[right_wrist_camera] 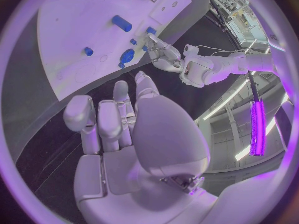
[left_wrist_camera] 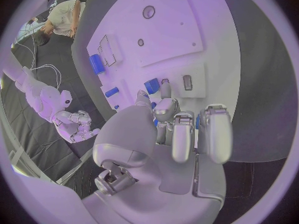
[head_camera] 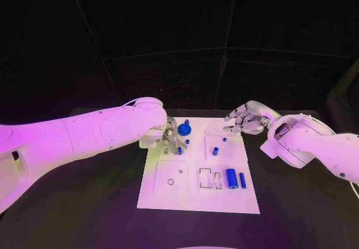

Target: Assemble the parts on the task board

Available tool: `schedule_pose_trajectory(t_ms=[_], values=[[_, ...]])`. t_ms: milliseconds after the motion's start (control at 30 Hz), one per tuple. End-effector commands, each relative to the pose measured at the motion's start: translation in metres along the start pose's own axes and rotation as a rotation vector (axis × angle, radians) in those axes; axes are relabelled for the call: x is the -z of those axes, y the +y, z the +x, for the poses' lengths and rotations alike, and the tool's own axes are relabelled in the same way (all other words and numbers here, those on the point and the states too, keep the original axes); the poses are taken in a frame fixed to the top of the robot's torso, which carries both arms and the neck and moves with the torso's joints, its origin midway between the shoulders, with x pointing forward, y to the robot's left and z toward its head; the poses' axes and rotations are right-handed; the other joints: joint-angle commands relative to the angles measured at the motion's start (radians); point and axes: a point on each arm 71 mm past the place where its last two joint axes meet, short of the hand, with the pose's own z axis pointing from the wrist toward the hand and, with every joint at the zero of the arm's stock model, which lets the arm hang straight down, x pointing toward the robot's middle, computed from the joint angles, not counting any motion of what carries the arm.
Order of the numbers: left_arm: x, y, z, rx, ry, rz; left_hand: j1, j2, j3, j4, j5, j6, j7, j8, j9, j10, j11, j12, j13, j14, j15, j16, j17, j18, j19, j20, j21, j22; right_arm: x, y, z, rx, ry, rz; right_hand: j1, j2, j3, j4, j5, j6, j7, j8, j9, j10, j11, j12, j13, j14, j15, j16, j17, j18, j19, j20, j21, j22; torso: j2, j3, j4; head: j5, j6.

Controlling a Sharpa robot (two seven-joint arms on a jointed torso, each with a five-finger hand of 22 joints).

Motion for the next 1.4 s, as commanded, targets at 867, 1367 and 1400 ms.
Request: schedule_pose_trajectory(t_ms=[867,1367,1400], values=[[-0.0004,-0.0048,0.0041,-0.009,0.005,0.016,0.085,0.025,0.061,-0.074,0.003,-0.025,0.001,0.029,0.033,-0.003,0.000,0.006,0.004,0.104,-0.002,0.003,0.263,-0.016,0.020,0.003,0.009,0.047,-0.0041,0.0028,0.0019,0.004,0.006,-0.005,0.000,0.008,-0.006,0.001,0.005,-0.006,0.000,0.002,-0.001,-0.007,0.003,-0.003,-0.001,0.000,-0.006,-0.009,-0.005,0.006,-0.010,0.001,-0.008,-0.004,0.000,-0.0004,0.0000,0.002,-0.006],[0.0006,-0.0049,0.0042,0.008,-0.003,0.034,0.236,0.065,0.198,-0.215,0.002,-0.049,-0.012,0.030,0.048,-0.008,-0.012,-0.007,0.000,0.104,-0.013,0.003,0.263,-0.014,0.013,-0.007,0.003,0.040,-0.0049,0.0032,0.0026,0.004,0.009,-0.006,-0.001,0.009,-0.006,0.001,0.006,-0.006,0.000,0.003,-0.001,-0.002,0.003,0.007,0.008,0.000,-0.006,-0.009,-0.005,0.006,-0.010,0.001,-0.009,-0.005,0.000,0.0002,0.0000,0.002,-0.008],[0.0007,-0.0048,0.0041,0.009,-0.005,0.034,0.240,0.065,0.204,-0.221,0.002,-0.050,-0.012,0.029,0.049,-0.008,-0.013,-0.009,-0.001,0.104,-0.013,0.003,0.263,-0.014,0.012,-0.007,0.003,0.039,-0.0049,0.0033,0.0027,0.004,0.009,-0.006,-0.001,0.009,-0.006,0.001,0.006,-0.006,0.000,0.003,-0.001,-0.002,0.003,0.007,0.008,0.000,-0.006,-0.009,-0.005,0.006,-0.010,0.001,-0.009,-0.005,0.000,0.0002,0.0000,0.002,-0.008]])
